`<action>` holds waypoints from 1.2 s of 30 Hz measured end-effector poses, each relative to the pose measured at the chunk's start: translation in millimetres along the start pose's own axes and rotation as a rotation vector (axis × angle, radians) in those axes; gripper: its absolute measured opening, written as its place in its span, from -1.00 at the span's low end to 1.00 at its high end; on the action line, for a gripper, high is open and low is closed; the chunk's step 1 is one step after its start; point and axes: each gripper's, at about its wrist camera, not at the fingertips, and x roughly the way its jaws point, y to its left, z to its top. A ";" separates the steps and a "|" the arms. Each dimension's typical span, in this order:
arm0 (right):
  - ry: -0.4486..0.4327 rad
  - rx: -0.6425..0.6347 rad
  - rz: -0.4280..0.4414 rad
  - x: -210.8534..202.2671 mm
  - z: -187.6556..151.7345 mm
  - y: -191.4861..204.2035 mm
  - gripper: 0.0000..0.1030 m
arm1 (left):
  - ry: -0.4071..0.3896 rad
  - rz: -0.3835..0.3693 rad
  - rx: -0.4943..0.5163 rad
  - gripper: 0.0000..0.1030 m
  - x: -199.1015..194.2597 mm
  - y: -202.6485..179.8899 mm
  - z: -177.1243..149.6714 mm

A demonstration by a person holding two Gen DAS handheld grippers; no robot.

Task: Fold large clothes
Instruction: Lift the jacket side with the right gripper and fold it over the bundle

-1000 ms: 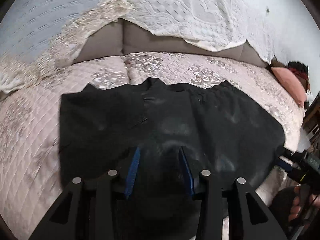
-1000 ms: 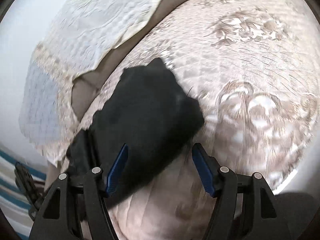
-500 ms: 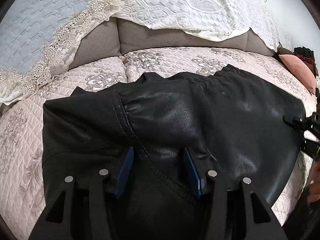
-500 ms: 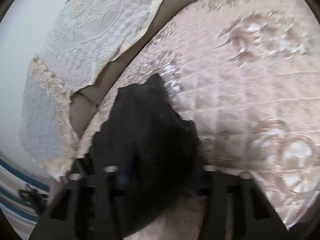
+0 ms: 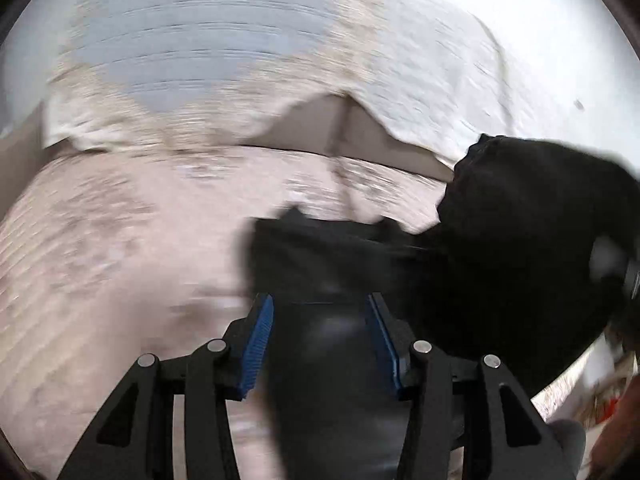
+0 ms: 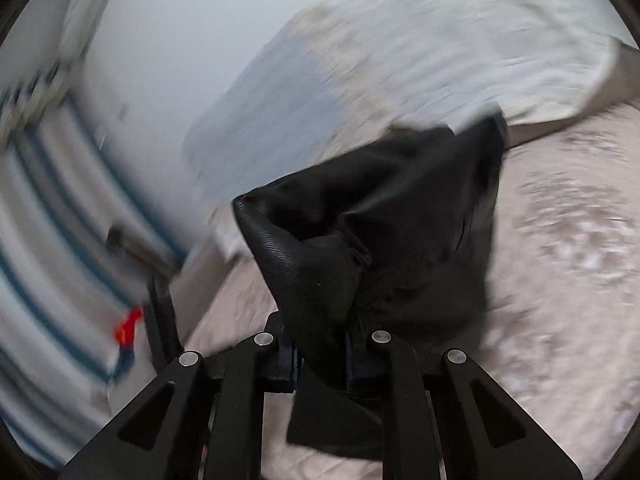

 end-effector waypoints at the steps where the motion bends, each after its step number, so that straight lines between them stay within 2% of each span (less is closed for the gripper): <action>1: 0.063 -0.032 0.020 20.9 -13.9 11.5 -0.69 | -0.005 0.020 -0.030 -0.01 -7.1 17.6 -0.6; 3: 0.177 -0.075 0.043 54.8 -40.0 19.4 -0.69 | -0.013 0.049 -0.072 -0.04 -18.3 44.1 -4.4; 5: 0.309 -0.099 0.010 91.6 -74.3 17.9 -0.69 | -0.009 0.066 -0.105 -0.05 -24.0 61.5 -7.8; 7: 0.353 -0.148 -0.037 106.5 -94.4 17.1 -0.68 | -0.001 0.059 -0.122 -0.05 -25.8 67.8 -8.7; 11: 0.322 -0.170 -0.051 100.8 -95.2 21.2 -0.55 | -0.007 0.005 -0.075 -0.04 -22.5 48.7 -0.3; 13: 0.331 -0.204 -0.061 97.4 -94.4 27.8 -0.41 | -0.010 -0.026 -0.050 -0.04 -19.3 35.6 7.6; 15: 0.332 -0.233 -0.065 91.0 -92.7 34.8 -0.15 | -0.016 -0.047 -0.022 -0.04 -18.0 22.5 15.5; 16: 0.324 -0.241 -0.041 81.0 -92.6 40.6 -0.09 | -0.020 -0.055 -0.012 -0.04 -18.1 16.7 19.6; 19: 0.278 -0.235 0.029 56.4 -89.4 48.7 -0.06 | -0.042 -0.088 -0.008 -0.04 -25.1 7.5 28.8; 22: 0.166 -0.188 0.045 25.2 -83.2 36.9 -0.06 | -0.063 -0.123 -0.006 -0.04 -28.4 -3.6 38.3; 23: 0.141 -0.170 0.020 21.0 -84.2 29.9 -0.08 | -0.066 -0.128 0.003 -0.04 -27.6 -10.6 40.0; 25: 0.126 -0.136 -0.057 23.5 -85.6 12.8 -0.41 | -0.054 -0.138 0.016 -0.04 -20.4 -25.8 43.0; 26: 0.139 -0.117 -0.101 28.3 -87.5 1.4 -0.55 | -0.046 -0.151 0.021 -0.04 -16.1 -32.9 43.2; 28: 0.178 -0.088 -0.171 38.0 -94.2 -15.6 -0.70 | -0.035 -0.157 0.035 -0.04 -1.1 -45.9 43.2; 32: 0.186 -0.068 -0.174 38.4 -96.4 -25.0 -0.73 | 0.056 -0.070 0.041 -0.07 53.7 -45.5 30.3; 34: 0.178 -0.077 -0.177 33.5 -93.1 -25.4 -0.73 | 0.114 -0.006 0.019 -0.32 80.0 -30.1 15.6; 36: 0.160 -0.095 -0.195 31.4 -82.9 -21.2 -0.73 | 0.114 -0.010 -0.016 -0.50 89.7 -13.8 2.8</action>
